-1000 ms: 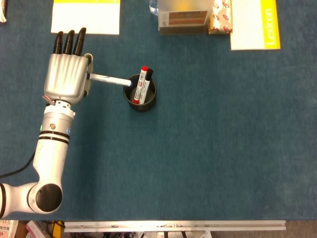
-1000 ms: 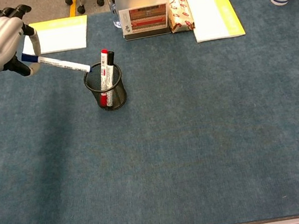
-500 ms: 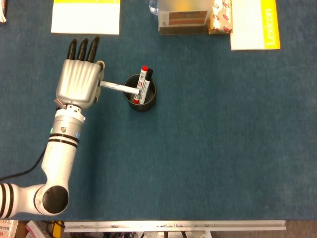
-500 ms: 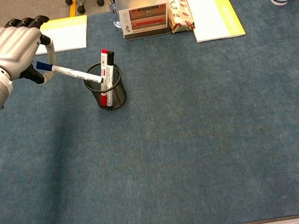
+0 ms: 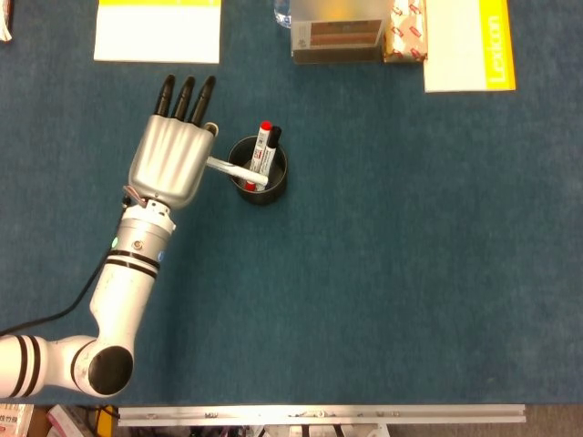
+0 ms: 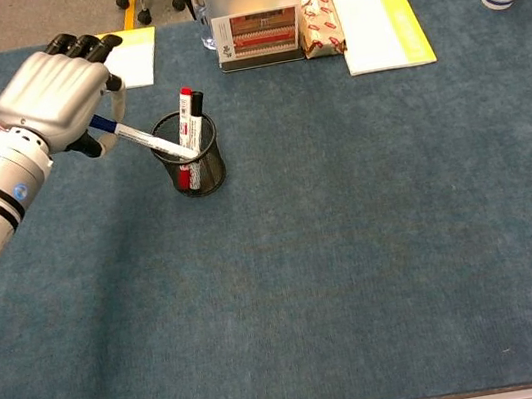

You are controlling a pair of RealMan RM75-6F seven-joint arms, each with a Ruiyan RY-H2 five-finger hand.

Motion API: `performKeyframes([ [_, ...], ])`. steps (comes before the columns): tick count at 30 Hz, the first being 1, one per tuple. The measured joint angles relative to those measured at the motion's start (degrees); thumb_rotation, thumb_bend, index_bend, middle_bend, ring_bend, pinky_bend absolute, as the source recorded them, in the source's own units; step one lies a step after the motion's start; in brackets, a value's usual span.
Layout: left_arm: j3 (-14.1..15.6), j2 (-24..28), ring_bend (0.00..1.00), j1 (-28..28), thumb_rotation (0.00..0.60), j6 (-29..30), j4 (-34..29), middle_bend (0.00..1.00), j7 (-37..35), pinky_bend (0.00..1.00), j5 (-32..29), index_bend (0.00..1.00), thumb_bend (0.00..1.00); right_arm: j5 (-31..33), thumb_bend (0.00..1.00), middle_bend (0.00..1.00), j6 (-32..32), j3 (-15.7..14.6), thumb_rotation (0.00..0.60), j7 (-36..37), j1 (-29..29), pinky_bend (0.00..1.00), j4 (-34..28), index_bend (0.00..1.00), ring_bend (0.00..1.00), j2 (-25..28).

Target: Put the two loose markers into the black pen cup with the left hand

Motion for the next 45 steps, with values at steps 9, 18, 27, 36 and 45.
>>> performKeyframes([
  [9,0.91,-1.7,0.0,-0.55,0.6,-1.76,1.84,0.0,-0.13,0.01,2.84,0.51,0.3,0.08,0.12,0.39,-0.21,-0.02,0.6,0.09,0.08,0.44,0.04,0.48,0.42,0.0],
  [18,0.87,-2.39,0.0,-0.61,0.6,-2.46,2.11,0.0,-0.24,0.01,4.02,0.14,0.3,0.19,0.12,0.39,-0.37,-0.05,0.6,-0.04,0.14,0.44,0.03,0.48,0.42,0.0],
  [27,0.22,-2.5,0.0,-0.39,0.6,-2.36,1.8,0.0,-0.07,0.01,4.09,0.0,0.2,0.24,0.12,0.39,-0.4,-0.07,0.6,-0.12,0.15,0.44,0.0,0.48,0.42,-0.03],
  [36,0.0,-2.49,0.0,-0.49,0.6,-1.4,1.57,0.0,1.67,0.01,5.05,0.0,0.14,0.22,0.12,0.39,-0.37,-0.08,0.6,-0.14,0.16,0.44,-0.01,0.48,0.42,-0.03],
  [45,-0.4,-0.19,0.0,0.4,0.6,2.03,0.08,0.0,4.63,0.01,5.7,0.0,0.14,0.11,0.12,0.39,-0.25,-0.09,0.6,-0.08,0.13,0.44,-0.11,0.48,0.42,0.02],
])
